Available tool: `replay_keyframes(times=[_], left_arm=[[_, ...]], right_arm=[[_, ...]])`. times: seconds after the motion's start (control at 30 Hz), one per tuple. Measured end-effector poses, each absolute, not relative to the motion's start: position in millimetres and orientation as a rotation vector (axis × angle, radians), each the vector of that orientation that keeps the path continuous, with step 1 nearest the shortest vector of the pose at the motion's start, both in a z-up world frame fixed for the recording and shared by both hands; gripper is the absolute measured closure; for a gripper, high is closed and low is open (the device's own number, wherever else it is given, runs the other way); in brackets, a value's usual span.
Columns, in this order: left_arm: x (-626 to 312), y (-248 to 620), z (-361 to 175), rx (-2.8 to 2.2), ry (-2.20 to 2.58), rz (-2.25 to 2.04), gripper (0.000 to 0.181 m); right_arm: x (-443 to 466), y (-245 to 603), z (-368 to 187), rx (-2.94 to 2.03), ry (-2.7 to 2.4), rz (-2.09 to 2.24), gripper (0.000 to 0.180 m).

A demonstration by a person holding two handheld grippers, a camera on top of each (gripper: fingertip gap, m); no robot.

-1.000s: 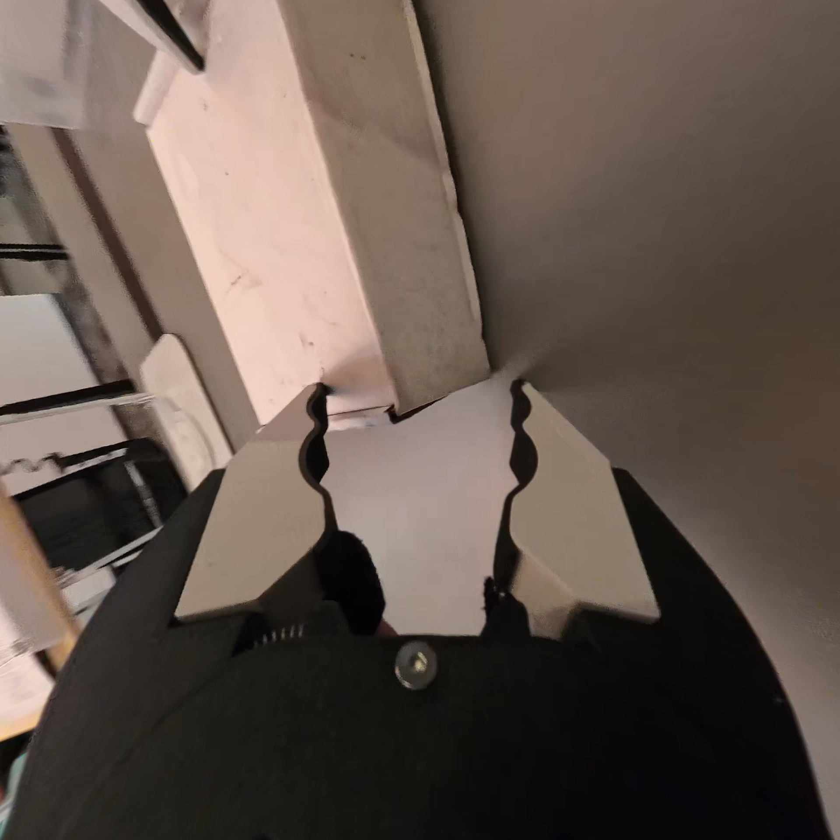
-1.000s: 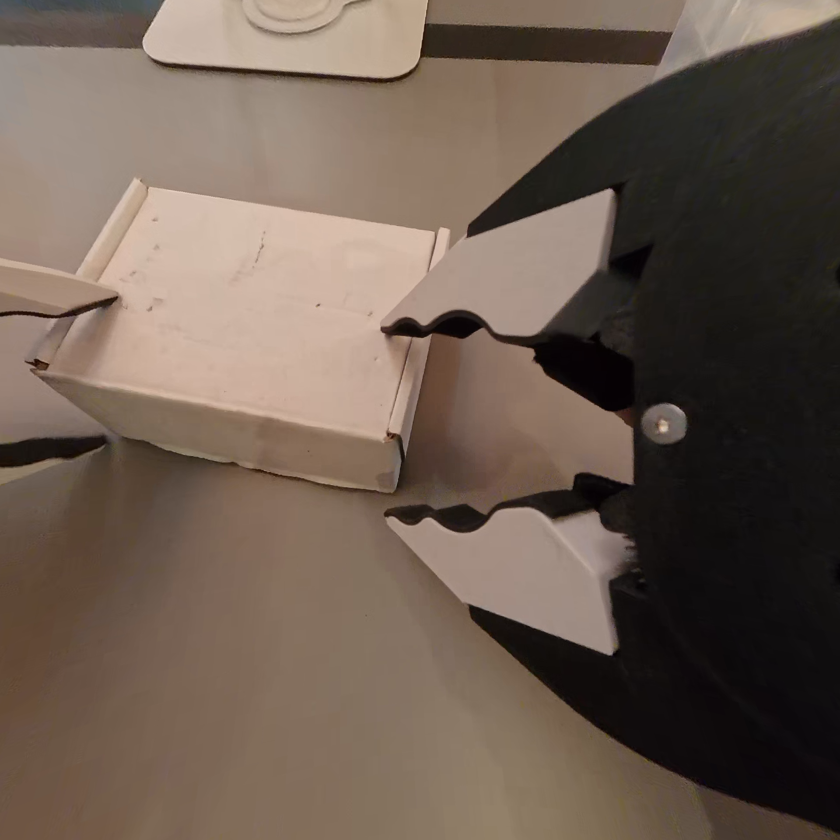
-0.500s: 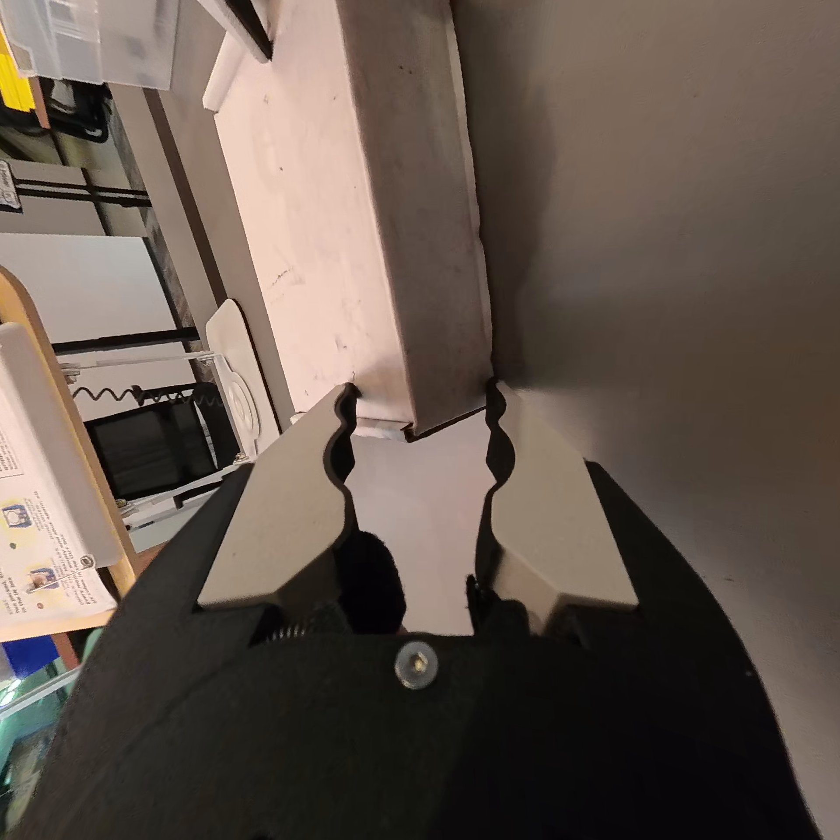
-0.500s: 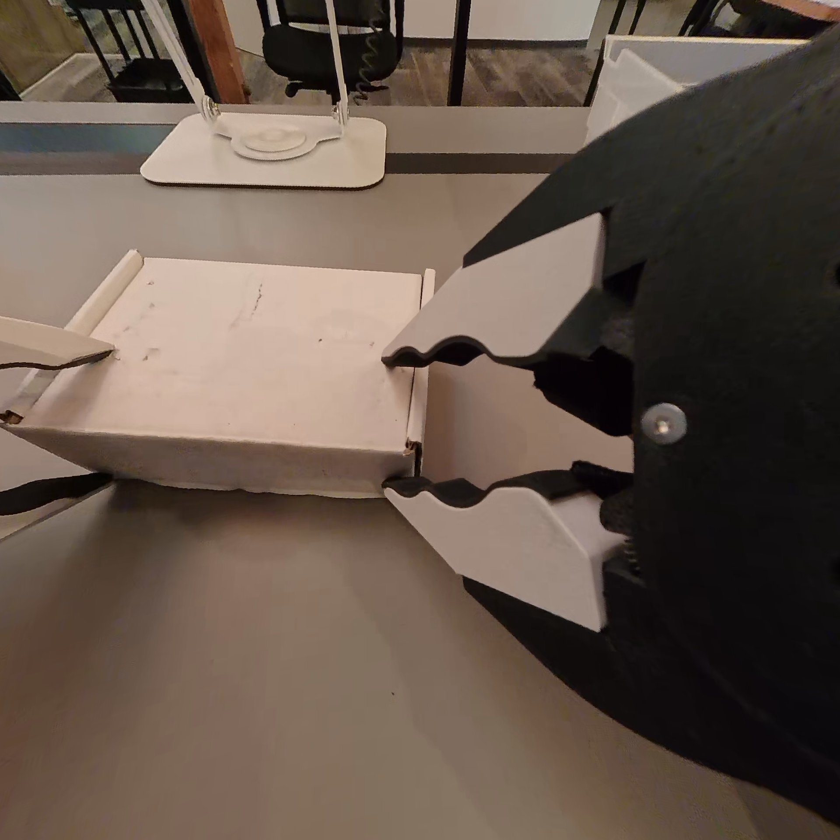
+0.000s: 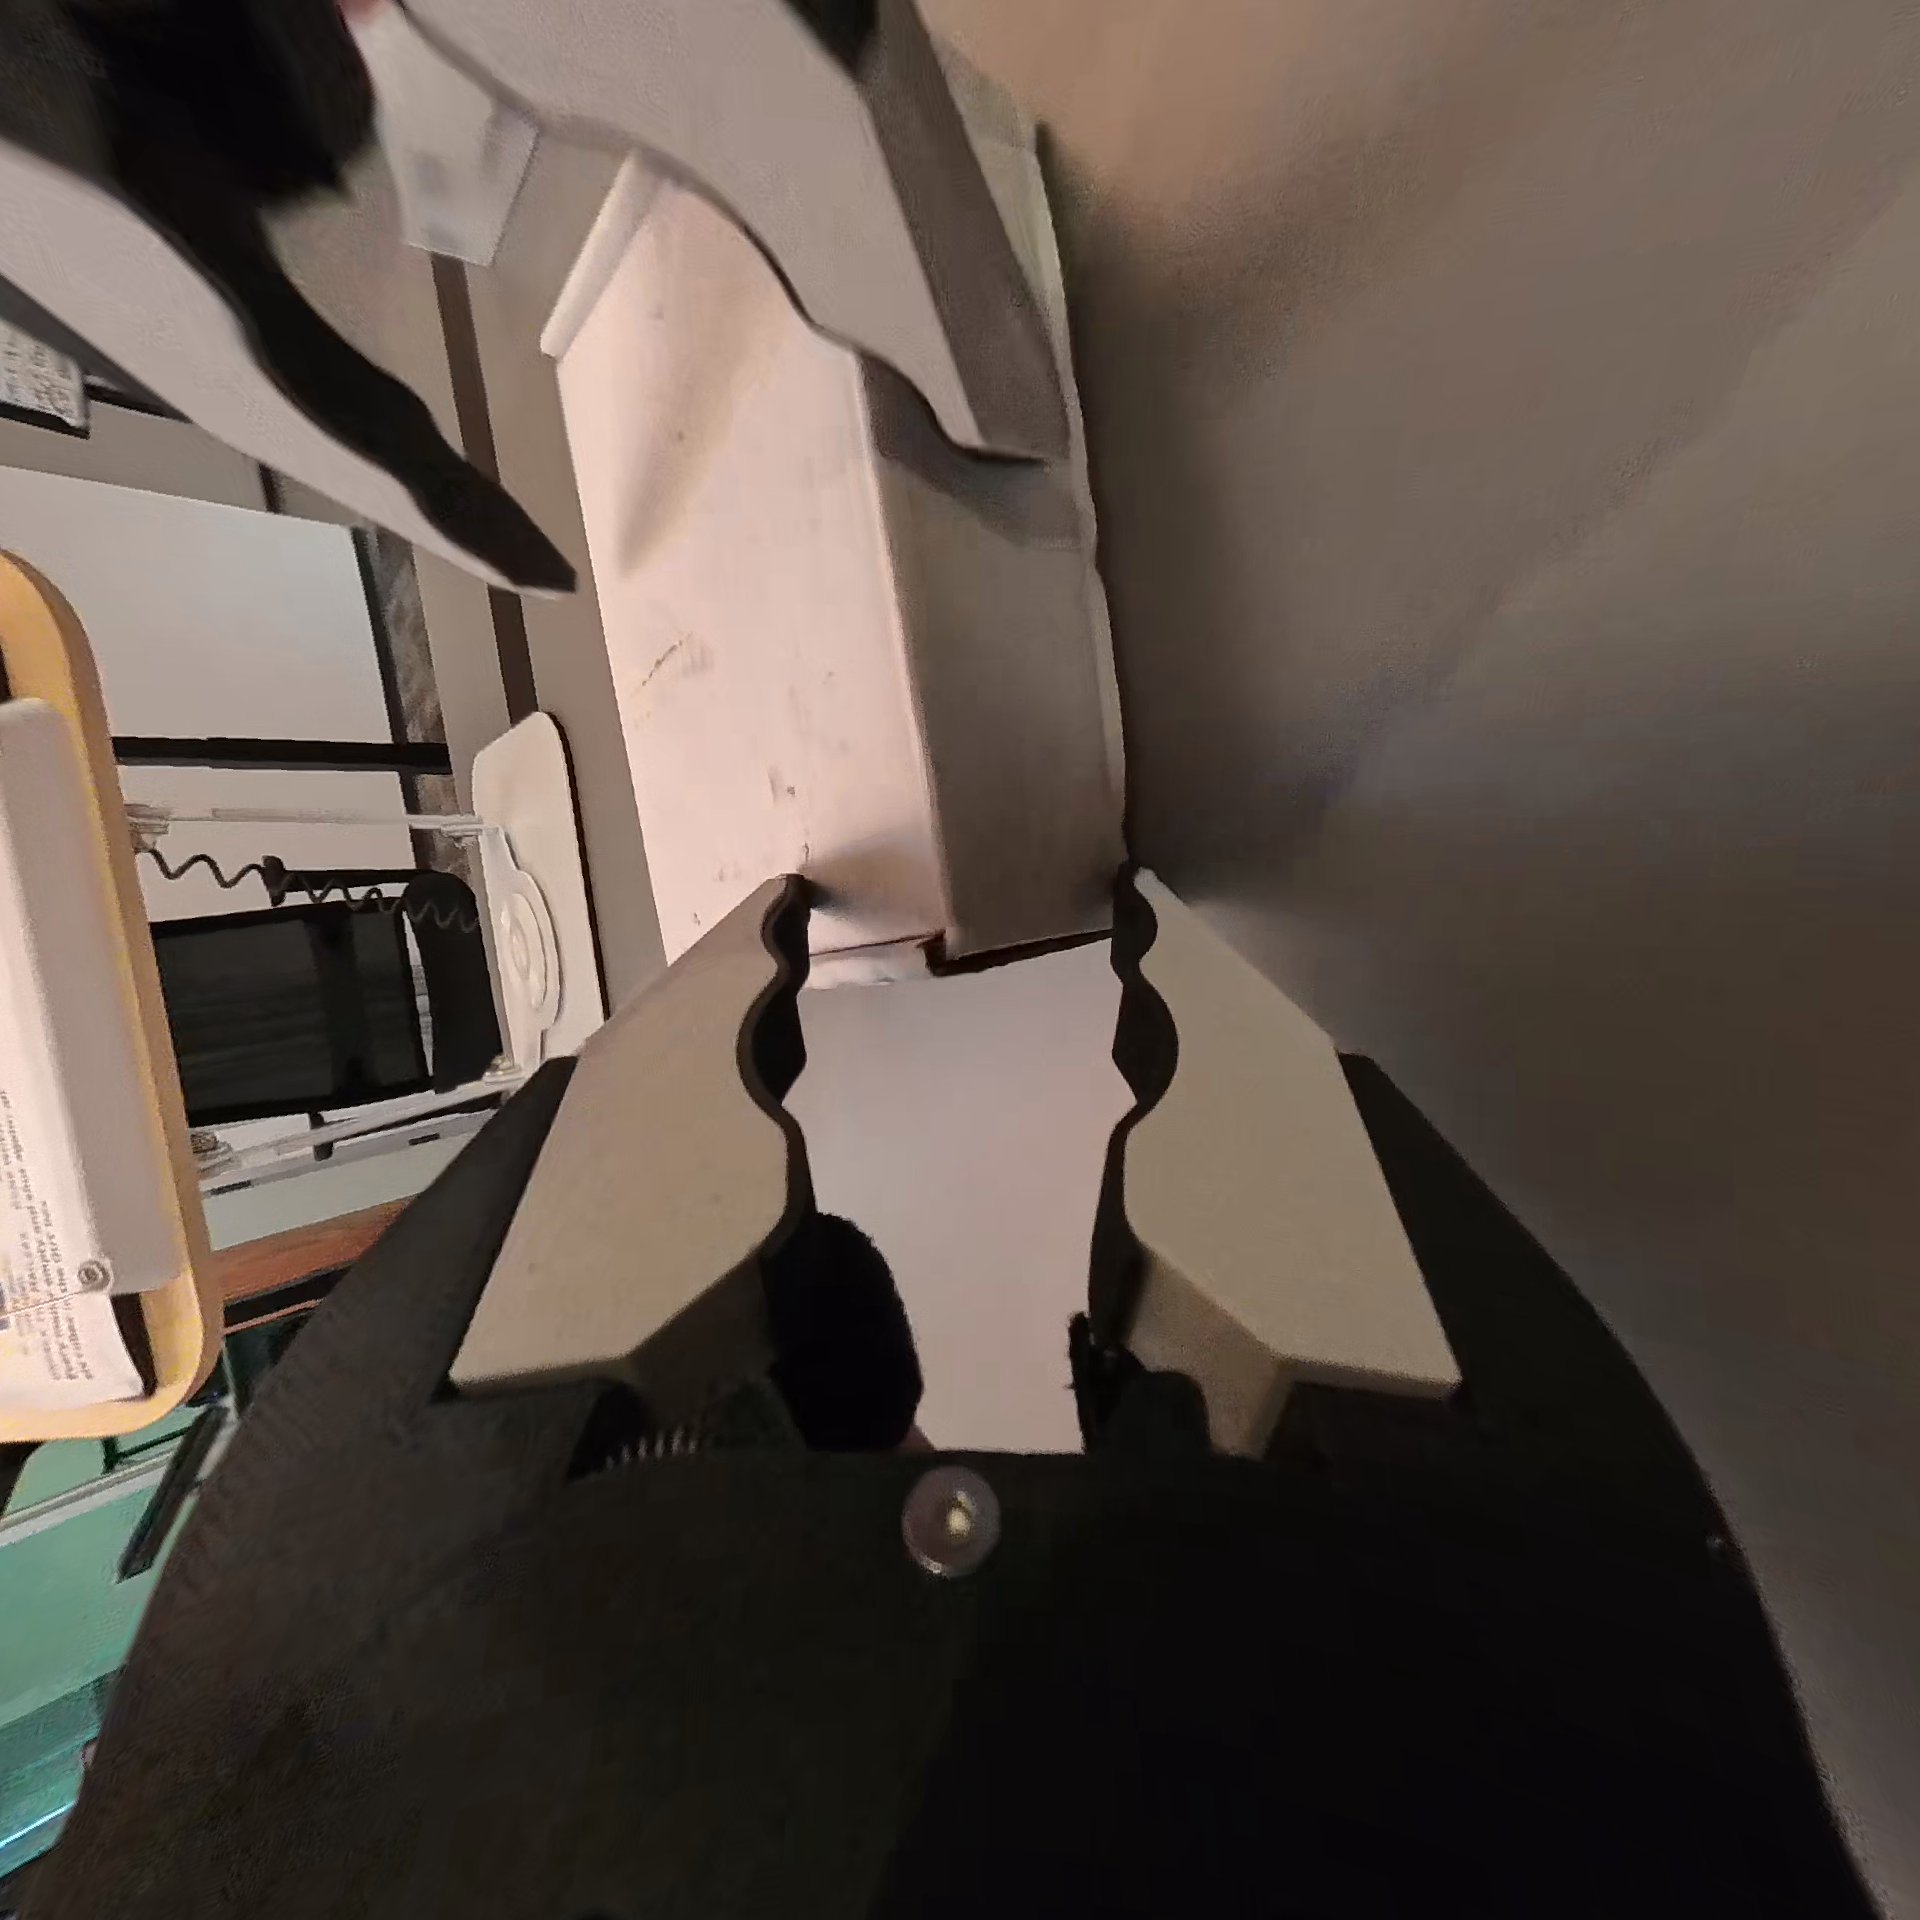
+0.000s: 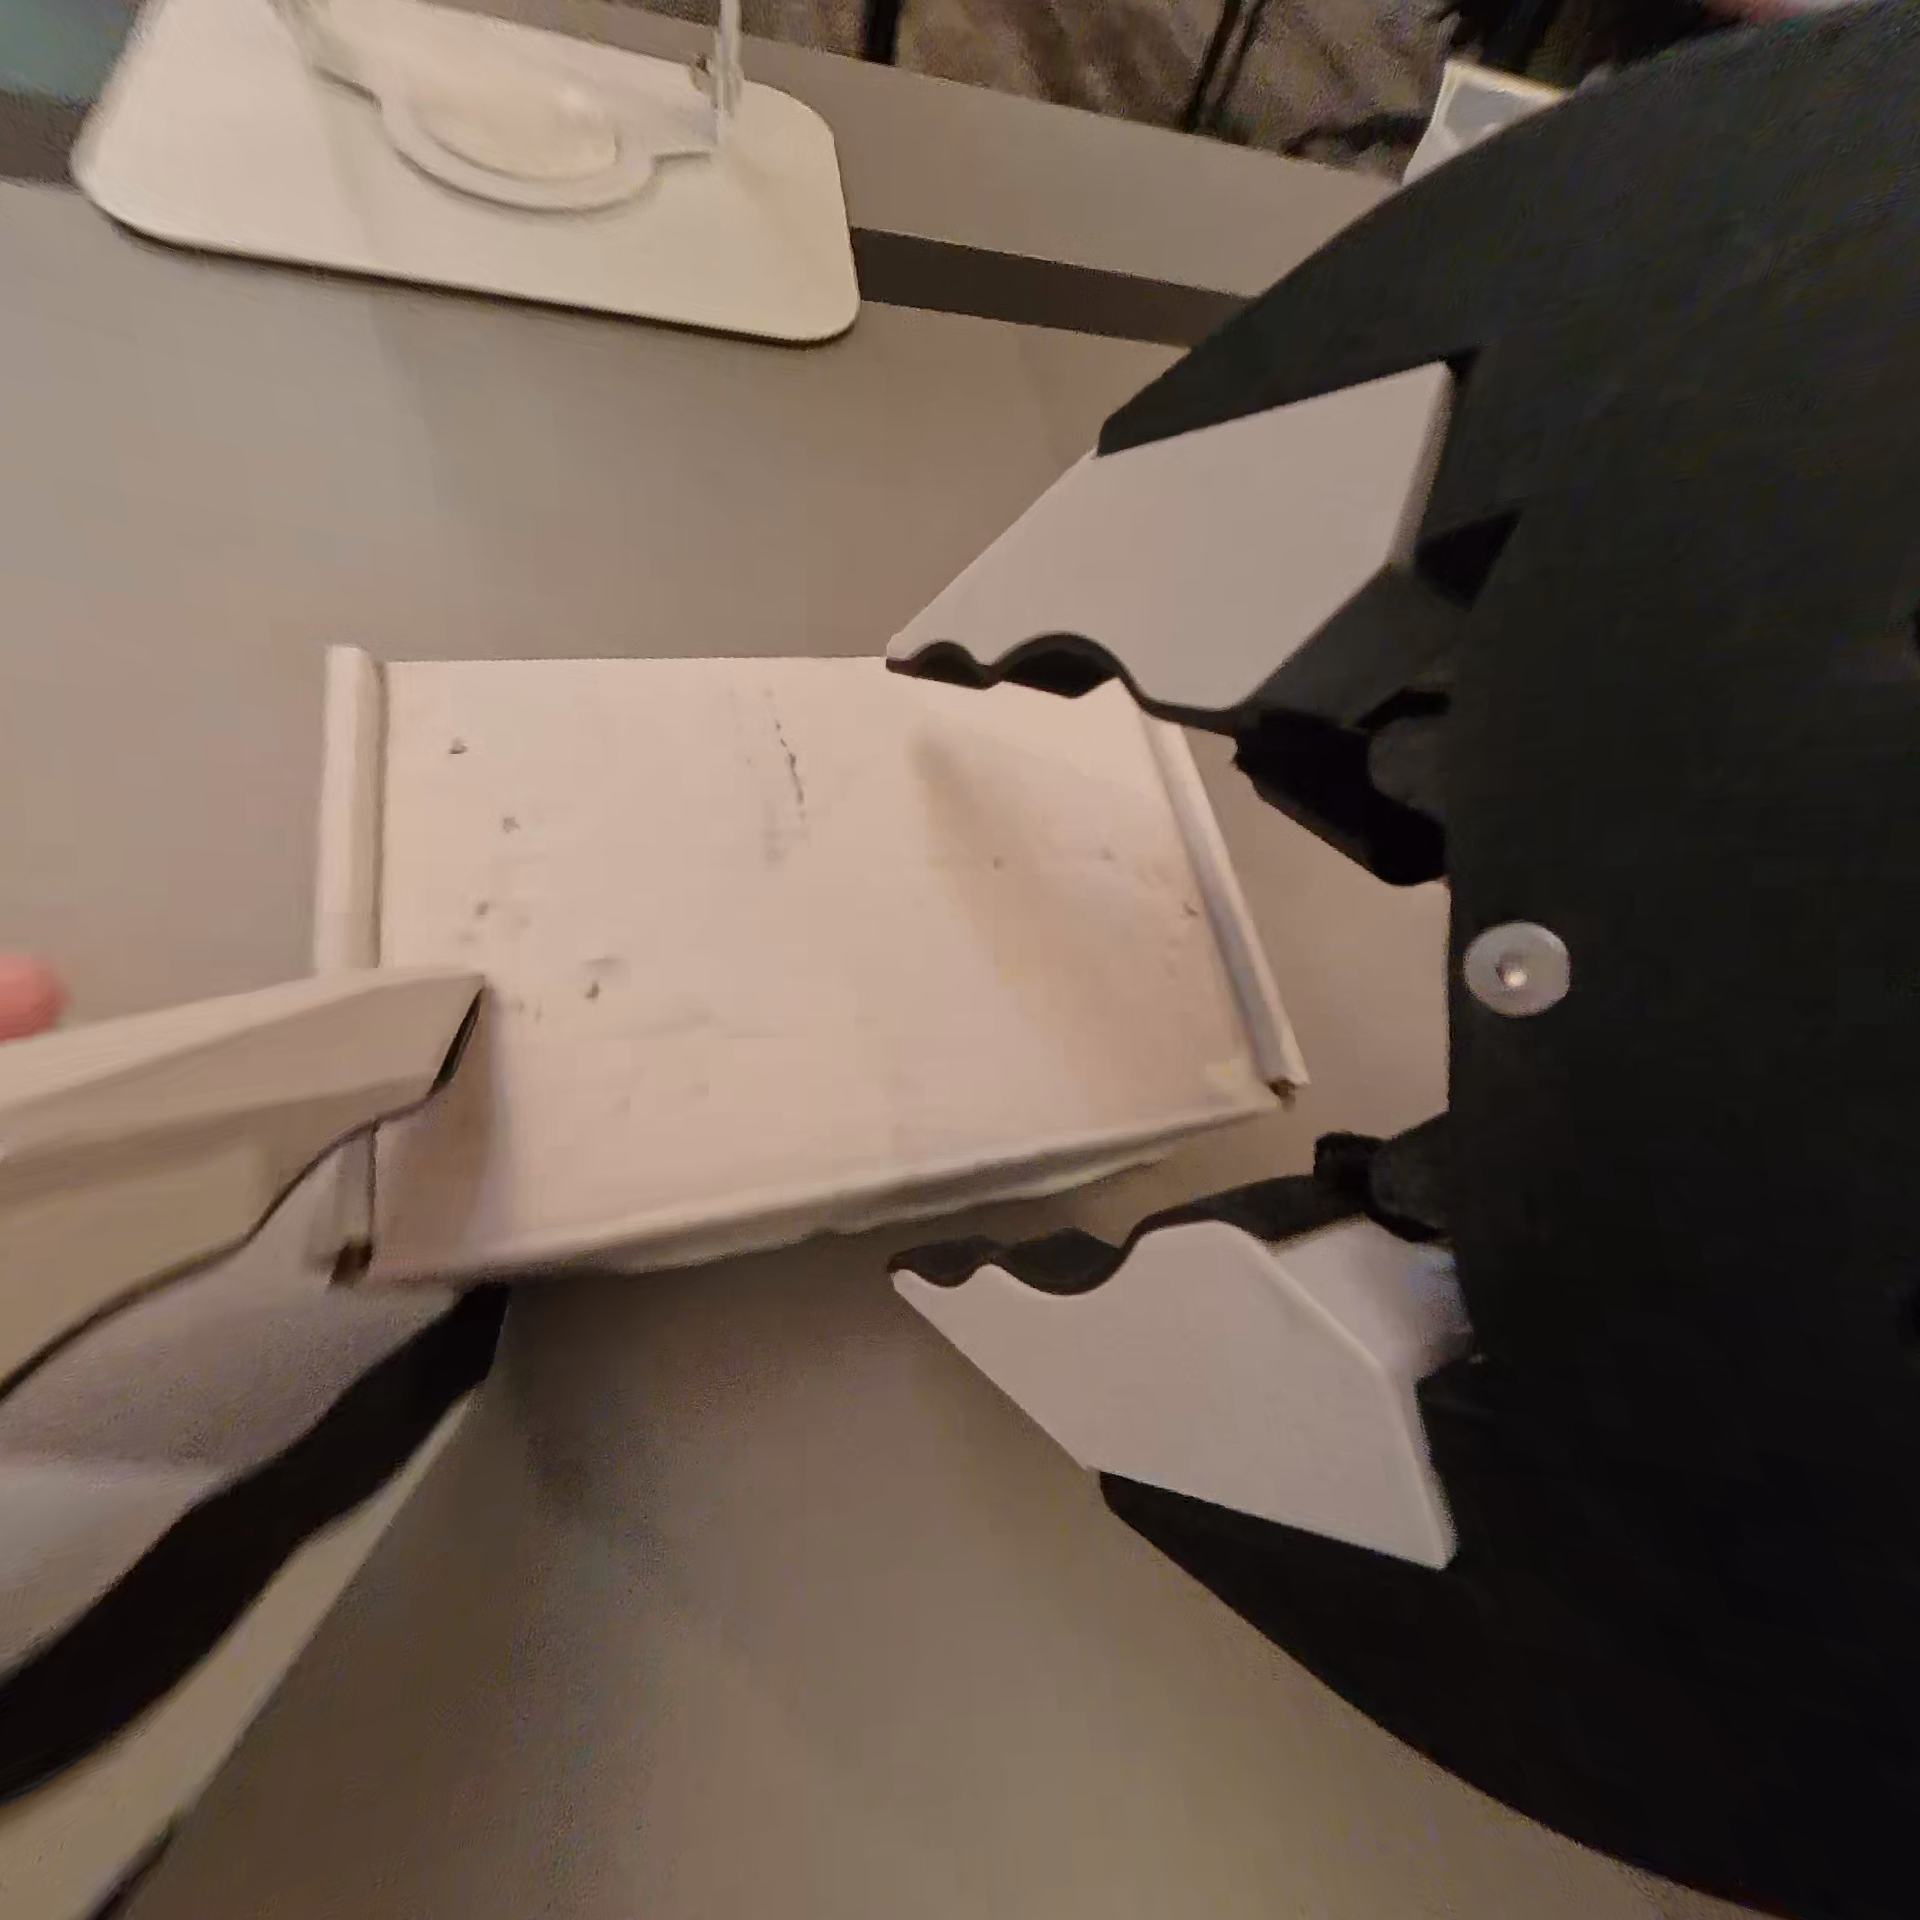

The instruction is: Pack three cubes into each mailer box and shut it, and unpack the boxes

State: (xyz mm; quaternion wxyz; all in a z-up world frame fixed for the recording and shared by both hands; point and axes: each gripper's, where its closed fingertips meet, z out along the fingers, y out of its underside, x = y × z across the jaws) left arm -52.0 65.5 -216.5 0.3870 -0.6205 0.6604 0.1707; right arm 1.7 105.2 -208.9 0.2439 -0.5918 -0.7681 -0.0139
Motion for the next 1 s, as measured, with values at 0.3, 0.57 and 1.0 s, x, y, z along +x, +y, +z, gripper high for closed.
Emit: replay_keyframes(times=[0.3, 0.57, 1.0], left_arm=[[-38, 62, -215, -1.528, 1.599, 0.327, 0.126], [-42, 63, -212, -1.472, 1.633, 0.296, 0.135], [-27, 43, -150, -1.302, 1.405, 0.119, 0.141]], right_arm=[[-19, 124, -222, -1.508, -2.281, -0.197, 0.051], [-22, 123, -239, -1.3, -2.619, -0.243, 0.043], [-9, 135, -187, -1.454, -2.396, -0.008, 0.048]])
